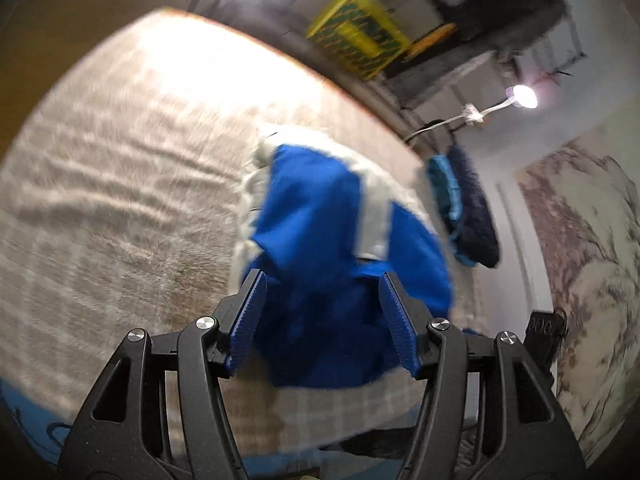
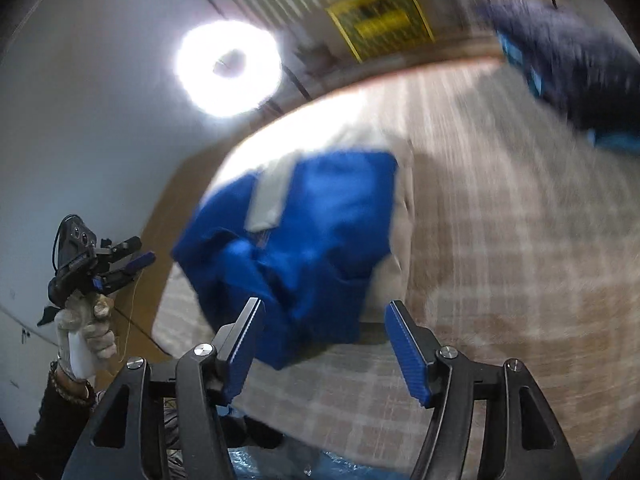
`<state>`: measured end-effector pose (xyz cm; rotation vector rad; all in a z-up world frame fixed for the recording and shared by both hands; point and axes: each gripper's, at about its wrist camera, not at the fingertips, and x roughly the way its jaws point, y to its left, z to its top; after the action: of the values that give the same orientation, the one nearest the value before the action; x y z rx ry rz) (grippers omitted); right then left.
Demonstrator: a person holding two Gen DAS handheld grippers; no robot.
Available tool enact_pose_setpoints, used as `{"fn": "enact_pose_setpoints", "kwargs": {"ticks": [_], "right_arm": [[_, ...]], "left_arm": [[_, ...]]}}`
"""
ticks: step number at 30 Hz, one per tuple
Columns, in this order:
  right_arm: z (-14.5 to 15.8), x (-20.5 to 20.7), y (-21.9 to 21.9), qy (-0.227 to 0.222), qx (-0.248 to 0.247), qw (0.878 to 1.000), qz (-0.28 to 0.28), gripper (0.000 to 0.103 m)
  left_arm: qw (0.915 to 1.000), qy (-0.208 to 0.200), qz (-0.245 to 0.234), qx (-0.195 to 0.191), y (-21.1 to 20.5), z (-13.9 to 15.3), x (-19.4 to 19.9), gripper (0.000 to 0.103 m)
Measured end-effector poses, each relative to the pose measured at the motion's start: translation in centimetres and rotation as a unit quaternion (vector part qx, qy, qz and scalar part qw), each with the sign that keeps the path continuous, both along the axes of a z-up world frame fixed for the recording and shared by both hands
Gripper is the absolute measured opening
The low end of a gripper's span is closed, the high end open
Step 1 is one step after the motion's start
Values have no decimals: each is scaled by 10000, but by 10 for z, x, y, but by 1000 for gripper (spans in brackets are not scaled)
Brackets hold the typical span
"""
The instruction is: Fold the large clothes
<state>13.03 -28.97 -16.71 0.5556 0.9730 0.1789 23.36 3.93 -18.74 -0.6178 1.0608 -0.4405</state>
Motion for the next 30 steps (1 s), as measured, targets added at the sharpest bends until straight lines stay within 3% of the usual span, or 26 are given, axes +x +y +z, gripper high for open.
{"fn": "enact_pose_setpoints", "kwargs": {"ticks": [4, 6, 7, 9, 10, 11, 13, 15, 18, 20, 22, 24, 26, 28, 30], "right_arm": [[-29, 17, -4, 265, -12, 9996, -64, 67], [-40, 25, -7, 265, 117, 9996, -46, 67], [-45, 28, -8, 255, 232, 9994, -25, 64], [-53, 34, -9, 245, 422, 9988, 49, 56], [-53, 36, -8, 227, 433, 9988, 72, 45], [-54, 40, -9, 200, 423, 9989, 100, 30], [-52, 40, -13, 156, 540, 9983, 159, 14], [-42, 32, -28, -41, 1030, 9946, 136, 6], [-31, 17, -43, -381, 1637, 9857, 89, 2], [-36, 13, -47, -436, 1949, 9798, 33, 1], [-50, 18, -38, -163, 2115, 9772, 73, 1], [-57, 19, -21, -27, 2163, 9762, 179, 1], [-47, 18, -17, -225, 2392, 9703, 299, 1], [-35, 17, -14, -460, 2147, 9743, 502, 1], [-44, 22, -12, -220, 1754, 9830, 492, 1]], "left_arm": [[9994, 238, 41, -250, -2, -37, 19, 60], [9983, 346, 26, -475, -2, -49, 25, 46], [9976, 395, -23, -570, -2, -54, 28, 28], [9954, 429, -90, -853, -3, -60, 32, 13], [9944, 444, -95, -957, -2, -61, 32, 8], [9927, 459, -112, -1106, -3, -60, 30, 6], [9881, 505, -117, -1447, -4, -53, 21, 4], [9817, 468, -253, -1830, -6, -40, 9, 3], [9921, 147, -501, -1138, -12, -32, -2, 3], [9941, 567, -269, -888, -4, -58, 7, 2], [9928, 848, 29, -842, 9, -80, 14, 2], [9899, 936, 162, -1053, 17, -82, 14, 2], [9946, 556, 21, -877, 16, -59, 10, 2], [9977, 291, -57, -617, 15, -46, 10, 2], [9989, 341, -3, -328, 16, -54, 15, 2]]}}
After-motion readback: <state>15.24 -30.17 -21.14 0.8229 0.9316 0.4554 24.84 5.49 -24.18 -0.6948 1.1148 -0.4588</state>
